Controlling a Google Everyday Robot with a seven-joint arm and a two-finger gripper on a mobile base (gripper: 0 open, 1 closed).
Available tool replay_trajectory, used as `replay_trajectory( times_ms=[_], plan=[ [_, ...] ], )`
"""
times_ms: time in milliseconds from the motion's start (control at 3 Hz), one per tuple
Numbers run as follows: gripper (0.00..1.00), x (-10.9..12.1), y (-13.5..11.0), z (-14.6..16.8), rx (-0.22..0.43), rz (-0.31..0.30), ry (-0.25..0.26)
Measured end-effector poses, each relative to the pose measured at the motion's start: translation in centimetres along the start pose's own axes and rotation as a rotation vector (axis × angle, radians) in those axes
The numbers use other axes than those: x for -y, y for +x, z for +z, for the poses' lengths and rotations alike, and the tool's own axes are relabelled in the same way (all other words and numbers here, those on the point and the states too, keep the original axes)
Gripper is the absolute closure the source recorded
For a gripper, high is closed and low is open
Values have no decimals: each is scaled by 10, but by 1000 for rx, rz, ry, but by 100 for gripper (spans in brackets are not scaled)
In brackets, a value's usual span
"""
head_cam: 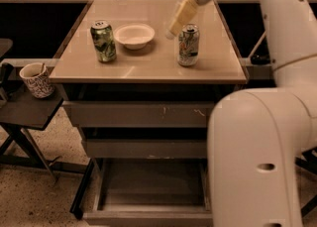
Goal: Place green can into bottom drawer
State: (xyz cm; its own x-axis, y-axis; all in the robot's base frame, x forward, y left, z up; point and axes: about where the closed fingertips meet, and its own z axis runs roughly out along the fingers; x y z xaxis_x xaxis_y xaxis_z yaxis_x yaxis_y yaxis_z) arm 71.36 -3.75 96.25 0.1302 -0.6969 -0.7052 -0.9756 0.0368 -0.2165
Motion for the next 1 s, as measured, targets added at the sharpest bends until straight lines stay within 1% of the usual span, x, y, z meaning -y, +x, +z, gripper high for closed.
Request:
replay_trajectory(
  times_ms=[333,667,1000],
  plan=[
    [0,-7,-61,29,21,-73,-68],
    [0,-5,-68,106,146,-17,-184],
    [0,-1,-71,112,158,-15,-172]
  ],
)
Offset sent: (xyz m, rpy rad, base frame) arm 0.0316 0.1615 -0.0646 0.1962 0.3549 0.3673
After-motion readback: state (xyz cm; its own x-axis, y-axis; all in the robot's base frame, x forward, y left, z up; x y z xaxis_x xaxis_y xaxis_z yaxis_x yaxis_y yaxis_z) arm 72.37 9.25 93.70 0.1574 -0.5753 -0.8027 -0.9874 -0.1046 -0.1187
